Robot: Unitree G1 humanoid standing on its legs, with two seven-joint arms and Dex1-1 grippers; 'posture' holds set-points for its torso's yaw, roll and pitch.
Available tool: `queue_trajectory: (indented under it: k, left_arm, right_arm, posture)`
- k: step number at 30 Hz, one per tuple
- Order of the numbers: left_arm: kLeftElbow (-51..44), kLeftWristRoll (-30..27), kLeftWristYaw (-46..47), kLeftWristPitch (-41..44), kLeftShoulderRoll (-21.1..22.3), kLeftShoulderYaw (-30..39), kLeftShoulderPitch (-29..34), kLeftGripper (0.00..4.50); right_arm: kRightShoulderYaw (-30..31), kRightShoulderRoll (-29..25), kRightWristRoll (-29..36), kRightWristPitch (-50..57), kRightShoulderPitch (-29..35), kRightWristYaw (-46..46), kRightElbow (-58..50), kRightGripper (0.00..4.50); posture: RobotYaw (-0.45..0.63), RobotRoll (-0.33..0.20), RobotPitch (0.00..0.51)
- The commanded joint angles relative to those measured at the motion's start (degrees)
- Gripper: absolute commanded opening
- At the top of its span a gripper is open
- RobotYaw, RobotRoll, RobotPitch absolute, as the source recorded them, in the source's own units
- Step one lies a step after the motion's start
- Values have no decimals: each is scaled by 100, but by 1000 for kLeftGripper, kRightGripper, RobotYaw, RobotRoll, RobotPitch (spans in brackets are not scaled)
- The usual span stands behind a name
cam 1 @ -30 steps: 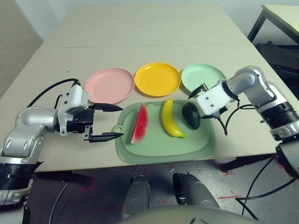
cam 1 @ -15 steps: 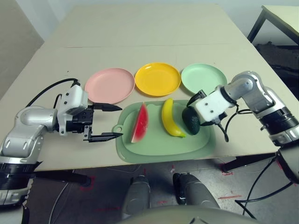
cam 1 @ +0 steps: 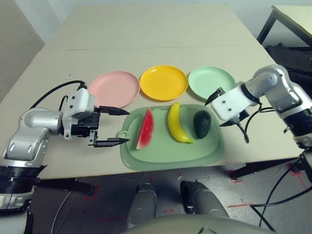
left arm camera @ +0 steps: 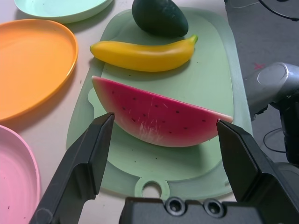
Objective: Place the fruits into color-matched plates.
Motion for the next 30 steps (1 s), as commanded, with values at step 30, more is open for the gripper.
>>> queue_trajectory:
  k: [30]
  left_arm:
    - [-69, 128, -6, -24, 99, -5, -121, 4455]
  right_arm:
    - [321, 653, -200, 66, 275, -296, 247, 4500]
  posture:
    - [49, 0, 130]
